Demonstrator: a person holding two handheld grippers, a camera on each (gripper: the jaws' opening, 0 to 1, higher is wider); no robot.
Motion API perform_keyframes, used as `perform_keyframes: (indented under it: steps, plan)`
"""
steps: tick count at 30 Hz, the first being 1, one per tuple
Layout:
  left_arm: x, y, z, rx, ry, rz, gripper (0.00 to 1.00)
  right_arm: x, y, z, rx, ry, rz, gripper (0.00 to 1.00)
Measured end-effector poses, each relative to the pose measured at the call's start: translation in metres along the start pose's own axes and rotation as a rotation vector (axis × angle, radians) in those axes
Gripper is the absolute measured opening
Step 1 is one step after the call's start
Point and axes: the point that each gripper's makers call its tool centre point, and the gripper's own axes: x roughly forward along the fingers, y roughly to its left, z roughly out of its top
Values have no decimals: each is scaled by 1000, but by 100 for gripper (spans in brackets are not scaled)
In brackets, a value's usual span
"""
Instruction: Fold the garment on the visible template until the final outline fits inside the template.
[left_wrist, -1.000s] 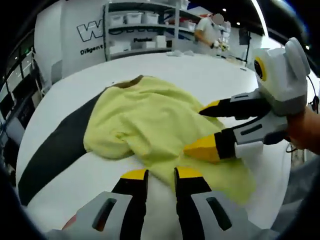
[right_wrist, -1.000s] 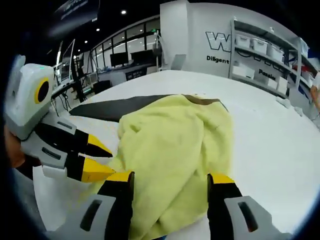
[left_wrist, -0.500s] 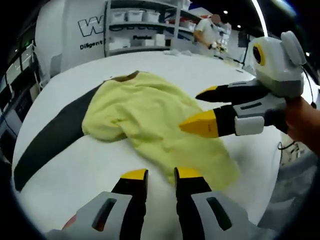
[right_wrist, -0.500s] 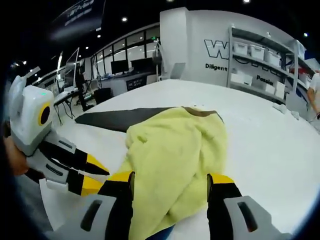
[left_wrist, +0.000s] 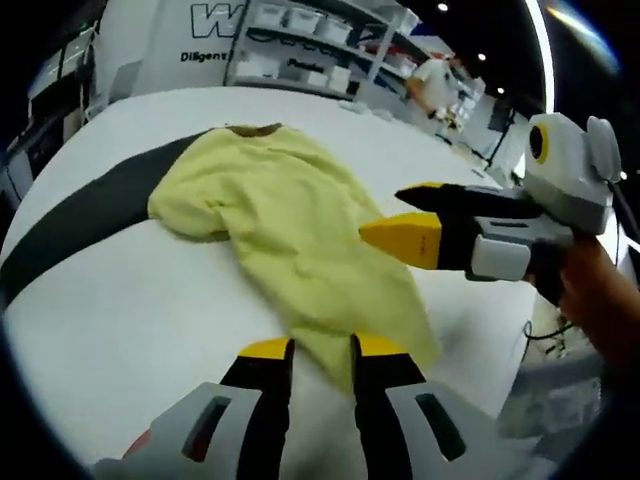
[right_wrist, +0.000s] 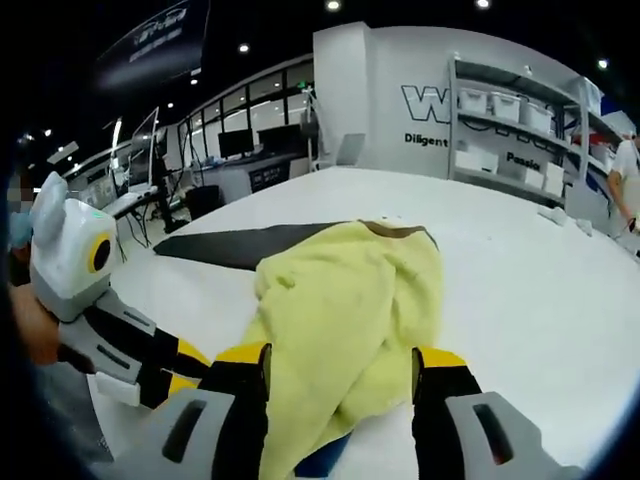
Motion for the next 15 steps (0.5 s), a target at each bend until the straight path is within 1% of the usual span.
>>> perform_keyframes:
  steps: [4, 8, 10, 15]
  plan:
    - [4, -3, -3, -40, 5, -13, 19, 0, 1, 0, 3, -2, 1, 57]
    - [5, -6, -2, -27, -3, -21, 16, 1, 0, -1, 7, -2, 3, 56]
    - [6, -9, -4, -36, 2, -36, 12, 2, -1, -2, 10, -1, 3, 56]
    - [8, -9, -4, -45, -16, -43, 4, 1, 0, -1, 12, -3, 2, 56]
